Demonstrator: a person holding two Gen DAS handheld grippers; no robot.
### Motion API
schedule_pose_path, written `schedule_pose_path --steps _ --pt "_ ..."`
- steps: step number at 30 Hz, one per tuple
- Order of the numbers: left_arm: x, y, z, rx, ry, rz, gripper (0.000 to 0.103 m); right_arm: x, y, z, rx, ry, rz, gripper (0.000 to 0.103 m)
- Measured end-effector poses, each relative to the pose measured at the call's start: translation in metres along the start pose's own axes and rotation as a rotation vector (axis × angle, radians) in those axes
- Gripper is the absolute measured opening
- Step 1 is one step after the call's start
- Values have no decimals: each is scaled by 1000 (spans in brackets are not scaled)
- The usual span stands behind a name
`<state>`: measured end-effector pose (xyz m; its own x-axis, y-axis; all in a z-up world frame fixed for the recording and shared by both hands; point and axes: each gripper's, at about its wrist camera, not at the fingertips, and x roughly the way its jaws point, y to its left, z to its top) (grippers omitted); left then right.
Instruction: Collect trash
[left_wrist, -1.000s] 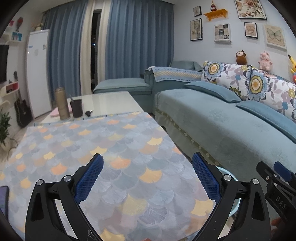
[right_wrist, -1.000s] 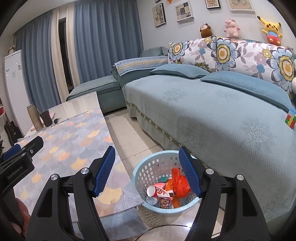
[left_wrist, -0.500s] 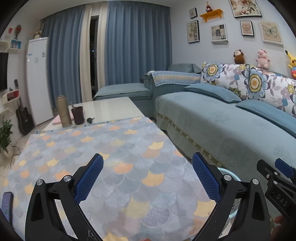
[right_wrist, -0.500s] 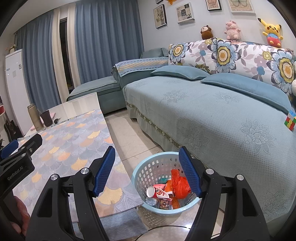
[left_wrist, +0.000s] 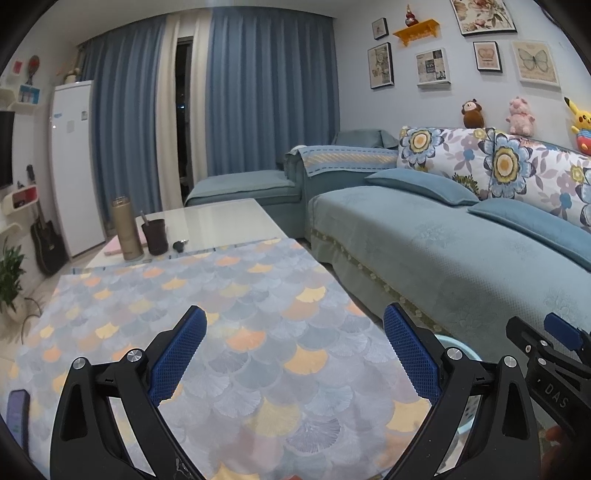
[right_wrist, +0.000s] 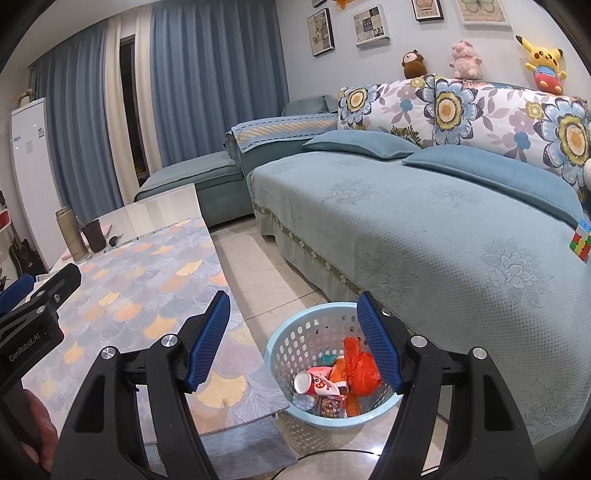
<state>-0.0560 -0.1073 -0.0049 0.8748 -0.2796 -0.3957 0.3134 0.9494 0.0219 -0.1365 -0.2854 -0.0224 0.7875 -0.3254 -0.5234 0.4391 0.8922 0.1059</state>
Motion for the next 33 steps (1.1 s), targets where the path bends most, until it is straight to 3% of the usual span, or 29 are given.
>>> schedule_pose_path --steps 33 --pt "-2 15 4 -1 2 6 95 -2 16 8 -32 -9 30 67"
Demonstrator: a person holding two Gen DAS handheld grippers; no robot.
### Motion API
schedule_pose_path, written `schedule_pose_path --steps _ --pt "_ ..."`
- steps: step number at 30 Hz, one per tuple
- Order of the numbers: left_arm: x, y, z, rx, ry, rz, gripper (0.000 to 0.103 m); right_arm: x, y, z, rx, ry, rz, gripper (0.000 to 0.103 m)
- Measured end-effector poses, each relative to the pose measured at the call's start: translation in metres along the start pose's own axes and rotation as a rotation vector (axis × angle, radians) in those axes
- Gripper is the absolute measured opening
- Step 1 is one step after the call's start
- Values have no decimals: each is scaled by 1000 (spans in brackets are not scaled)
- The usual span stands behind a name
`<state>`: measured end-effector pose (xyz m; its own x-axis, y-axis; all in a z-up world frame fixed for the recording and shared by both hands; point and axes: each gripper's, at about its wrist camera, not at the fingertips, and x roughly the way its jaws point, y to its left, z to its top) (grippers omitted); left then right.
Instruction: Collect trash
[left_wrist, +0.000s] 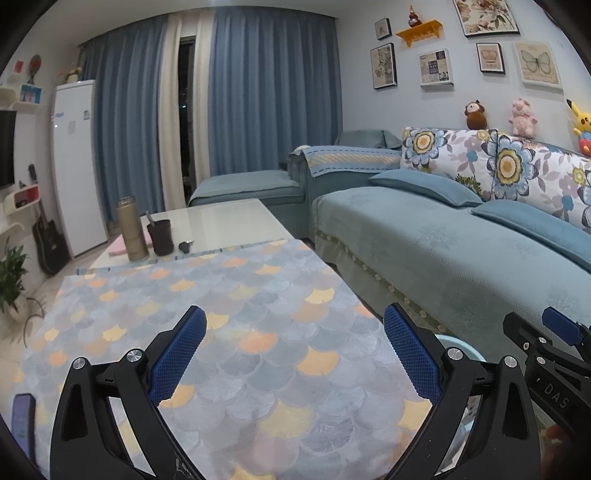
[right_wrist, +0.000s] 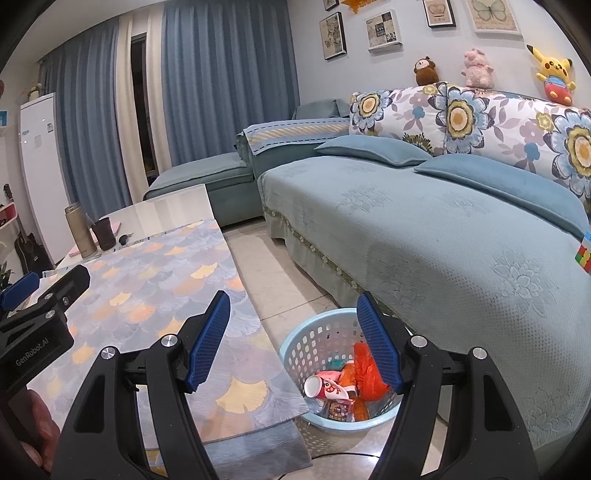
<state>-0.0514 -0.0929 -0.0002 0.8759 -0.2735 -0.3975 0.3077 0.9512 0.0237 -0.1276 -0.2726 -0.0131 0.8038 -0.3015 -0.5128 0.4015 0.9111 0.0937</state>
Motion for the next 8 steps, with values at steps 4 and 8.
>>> schedule_pose_path --steps 4,8 --pt "-1 8 -1 -15 0 12 96 -3 6 1 -11 -6 3 67" --pt "-3 19 -1 -40 2 9 96 -5 12 3 -17 -16 7 67"
